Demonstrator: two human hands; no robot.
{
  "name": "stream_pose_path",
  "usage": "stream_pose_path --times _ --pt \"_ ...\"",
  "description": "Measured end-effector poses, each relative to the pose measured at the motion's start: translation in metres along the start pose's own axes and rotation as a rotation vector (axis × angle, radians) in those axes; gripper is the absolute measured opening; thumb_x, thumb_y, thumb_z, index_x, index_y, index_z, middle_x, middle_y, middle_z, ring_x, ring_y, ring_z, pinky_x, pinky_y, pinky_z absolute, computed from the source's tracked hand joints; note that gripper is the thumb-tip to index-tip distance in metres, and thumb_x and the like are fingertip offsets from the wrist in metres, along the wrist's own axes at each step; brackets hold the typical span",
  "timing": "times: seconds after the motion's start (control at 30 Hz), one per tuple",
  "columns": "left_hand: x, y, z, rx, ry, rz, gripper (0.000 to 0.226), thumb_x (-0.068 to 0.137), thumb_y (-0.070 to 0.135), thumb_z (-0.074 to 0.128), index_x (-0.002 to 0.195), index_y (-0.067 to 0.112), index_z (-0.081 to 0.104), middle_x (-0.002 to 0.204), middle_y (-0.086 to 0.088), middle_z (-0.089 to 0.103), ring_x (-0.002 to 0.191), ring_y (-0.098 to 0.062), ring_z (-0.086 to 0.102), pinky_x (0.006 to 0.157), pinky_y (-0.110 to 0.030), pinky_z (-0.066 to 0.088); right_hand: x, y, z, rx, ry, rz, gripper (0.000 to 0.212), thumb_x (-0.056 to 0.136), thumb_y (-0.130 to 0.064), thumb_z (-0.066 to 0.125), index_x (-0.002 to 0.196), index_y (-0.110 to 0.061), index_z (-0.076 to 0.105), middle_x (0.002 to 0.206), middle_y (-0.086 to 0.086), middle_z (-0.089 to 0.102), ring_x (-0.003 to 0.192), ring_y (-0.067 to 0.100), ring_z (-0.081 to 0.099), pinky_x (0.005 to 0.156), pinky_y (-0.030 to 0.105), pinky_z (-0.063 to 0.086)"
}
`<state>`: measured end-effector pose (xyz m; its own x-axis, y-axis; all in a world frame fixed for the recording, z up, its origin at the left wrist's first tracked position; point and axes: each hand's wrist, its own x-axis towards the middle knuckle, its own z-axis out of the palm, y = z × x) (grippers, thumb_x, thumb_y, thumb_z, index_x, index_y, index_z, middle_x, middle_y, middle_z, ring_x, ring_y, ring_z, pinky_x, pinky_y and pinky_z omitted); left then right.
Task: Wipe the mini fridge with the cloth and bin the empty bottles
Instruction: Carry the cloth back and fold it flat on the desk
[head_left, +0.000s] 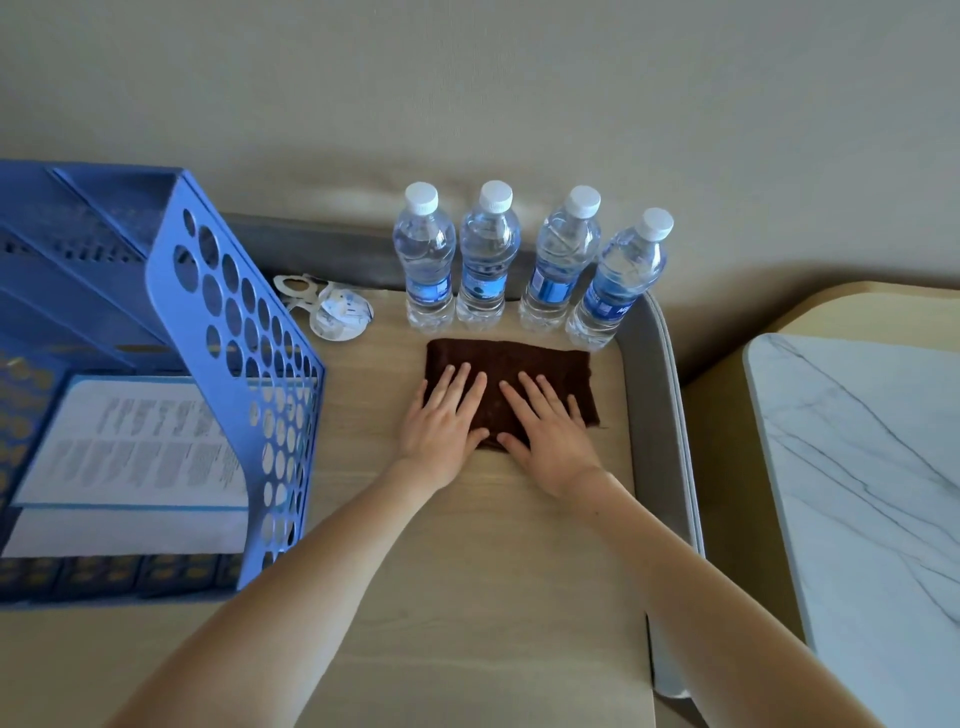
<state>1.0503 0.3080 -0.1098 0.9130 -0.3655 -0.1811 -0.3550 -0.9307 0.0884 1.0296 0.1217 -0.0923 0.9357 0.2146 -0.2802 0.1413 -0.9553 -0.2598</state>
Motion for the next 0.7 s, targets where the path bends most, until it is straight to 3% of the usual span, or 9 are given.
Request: stream_pose_path --times 0.07,0.13,0.23,0.37,0.5,0.6,0.7 --pt "-0.001 0.003 -0.008 -0.034 -0.005 -0.005 0.073 0.099 0.052 0.038 0.157 0.021 0.007 0.166 -0.007 0.01 0.153 -0.023 0.008 0.121 -0.043 0.01 -0.004 -0.004 -0.006 0.084 0.001 0.015 0.065 0.102 -0.047 0.044 0.159 -0.033 0.014 0.168 -0.003 0.007 0.155 0.018 0.0 0.123 0.047 0.005" --pt "-0.007 0.008 -0.025 -0.084 0.053 0.02 0.064 0.099 0.045 0.045 0.153 0.016 0.028 0.158 -0.011 0.032 0.147 -0.028 0.028 0.118 -0.044 0.022 -0.012 -0.009 -0.018 0.228 0.073 0.045 0.06 0.103 -0.04 0.049 0.157 -0.025 0.027 0.165 0.003 0.022 0.154 0.022 0.012 0.124 0.044 0.014" --pt "-0.025 0.015 -0.051 -0.17 0.235 0.085 0.044 0.096 0.033 0.055 0.132 0.007 0.057 0.122 -0.012 0.062 0.113 -0.033 0.058 0.094 -0.045 0.048 -0.037 -0.014 -0.037 0.305 0.25 -0.003 0.049 0.101 -0.03 0.056 0.146 -0.011 0.049 0.146 0.01 0.051 0.14 0.029 0.04 0.113 0.042 0.038" --pt "-0.065 0.034 -0.081 -0.208 0.415 0.101 0.032 0.094 0.03 0.054 0.112 0.006 0.065 0.097 -0.008 0.064 0.089 -0.031 0.06 0.072 -0.045 0.051 -0.086 -0.019 -0.054 0.254 0.475 -0.095 0.035 0.094 -0.018 0.069 0.124 -0.001 0.066 0.117 0.014 0.068 0.111 0.035 0.062 0.091 0.047 0.054" --pt "-0.118 0.065 -0.096 -0.183 0.546 0.085 0.031 0.096 0.033 0.05 0.109 0.009 0.066 0.095 -0.004 0.065 0.085 -0.026 0.059 0.066 -0.037 0.049 -0.142 -0.021 -0.056 0.206 0.589 -0.16 0.028 0.09 -0.013 0.073 0.114 0.0 0.07 0.105 0.014 0.071 0.095 0.036 0.067 0.077 0.046 0.058" --pt "-0.159 0.092 -0.09 -0.192 0.569 0.078 0.033 0.097 0.033 0.05 0.115 0.01 0.065 0.102 -0.003 0.066 0.091 -0.024 0.06 0.076 -0.035 0.048 -0.189 -0.019 -0.042 0.201 0.535 -0.167 0.036 0.093 -0.026 0.068 0.124 -0.007 0.066 0.119 0.009 0.068 0.111 0.03 0.062 0.091 0.045 0.055" --pt "-0.198 0.123 -0.071 -0.24 0.504 0.035 0.038 0.095 0.037 0.05 0.117 0.01 0.065 0.106 -0.002 0.067 0.093 -0.023 0.06 0.08 -0.035 0.048 -0.231 -0.013 -0.018 0.138 0.478 -0.185 0.048 0.095 -0.043 0.058 0.131 -0.012 0.062 0.131 0.006 0.063 0.127 0.027 0.053 0.11 0.045 0.042"
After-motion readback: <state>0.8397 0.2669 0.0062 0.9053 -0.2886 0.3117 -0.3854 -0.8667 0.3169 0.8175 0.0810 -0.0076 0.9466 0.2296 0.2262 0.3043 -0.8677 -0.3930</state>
